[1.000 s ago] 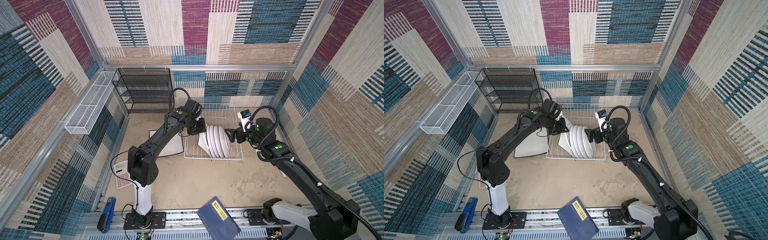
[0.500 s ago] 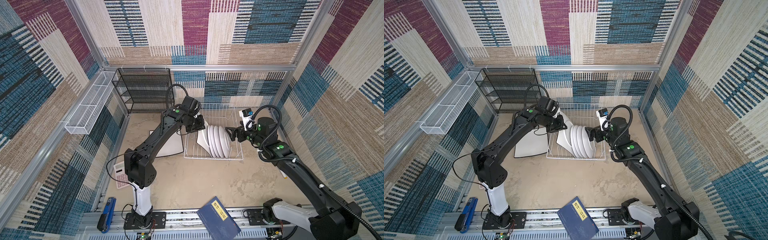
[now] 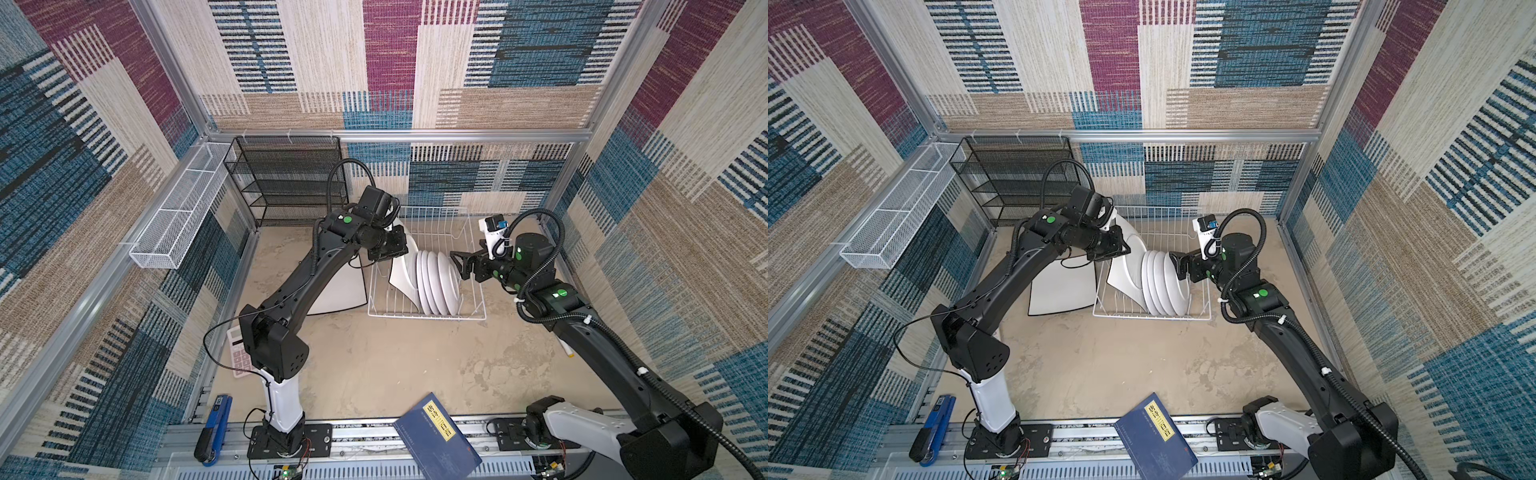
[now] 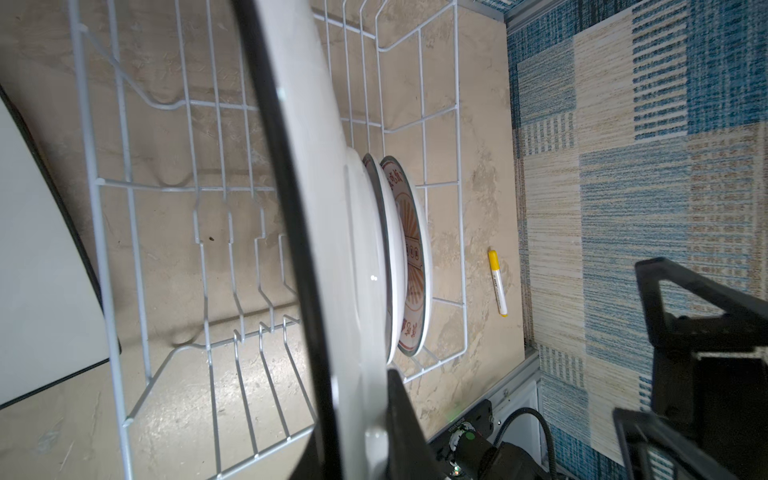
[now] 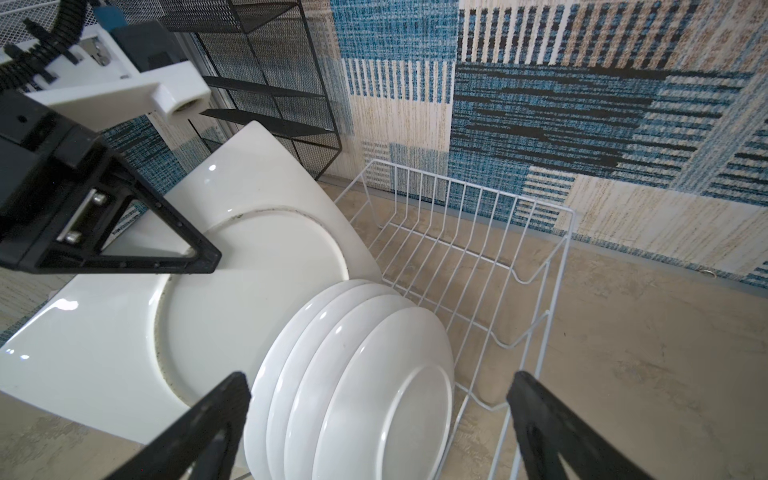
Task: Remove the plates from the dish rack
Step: 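Grasp the outermost white square plate's rim with the left gripper and tilt it out, then lift the white square plate up out of the rack with the left gripper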
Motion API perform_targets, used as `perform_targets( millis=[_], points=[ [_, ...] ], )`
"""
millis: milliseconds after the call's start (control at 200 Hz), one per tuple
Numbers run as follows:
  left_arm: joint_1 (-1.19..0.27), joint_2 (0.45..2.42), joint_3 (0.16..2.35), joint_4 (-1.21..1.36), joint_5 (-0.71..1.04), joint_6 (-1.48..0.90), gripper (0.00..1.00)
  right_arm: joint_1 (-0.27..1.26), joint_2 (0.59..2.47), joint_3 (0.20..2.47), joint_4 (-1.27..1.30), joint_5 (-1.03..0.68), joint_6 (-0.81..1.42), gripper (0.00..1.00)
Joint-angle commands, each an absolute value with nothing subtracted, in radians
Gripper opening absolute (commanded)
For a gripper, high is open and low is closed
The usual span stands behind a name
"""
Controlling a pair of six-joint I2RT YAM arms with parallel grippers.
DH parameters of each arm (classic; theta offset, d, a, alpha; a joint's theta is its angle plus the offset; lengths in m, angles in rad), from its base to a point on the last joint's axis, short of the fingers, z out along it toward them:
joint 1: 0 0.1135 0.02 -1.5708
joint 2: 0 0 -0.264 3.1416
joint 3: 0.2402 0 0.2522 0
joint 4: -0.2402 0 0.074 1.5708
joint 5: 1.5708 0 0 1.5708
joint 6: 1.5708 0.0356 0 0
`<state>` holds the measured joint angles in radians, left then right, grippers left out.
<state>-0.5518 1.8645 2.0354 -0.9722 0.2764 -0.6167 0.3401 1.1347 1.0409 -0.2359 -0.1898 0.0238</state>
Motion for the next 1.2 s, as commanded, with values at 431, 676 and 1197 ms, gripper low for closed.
perform_targets(
  millis=[431, 676, 1197],
  points=[
    [-0.538, 1.808, 2.06, -0.938, 0.248, -0.555, 0.0, 0.342, 1.156, 1.062, -0.181, -0.213, 0.074, 0.99],
    [-0.53, 1.784, 2.075, -0.938, 0.235, -0.54, 0.0, 0.342, 1.175, 1.08, -0.168, -0.238, 0.117, 0.99],
    [-0.503, 1.76, 2.155, -0.938, 0.179, -0.374, 0.0, 0.341, 1.277, 1.18, -0.214, -0.297, 0.297, 0.99]
  ],
)
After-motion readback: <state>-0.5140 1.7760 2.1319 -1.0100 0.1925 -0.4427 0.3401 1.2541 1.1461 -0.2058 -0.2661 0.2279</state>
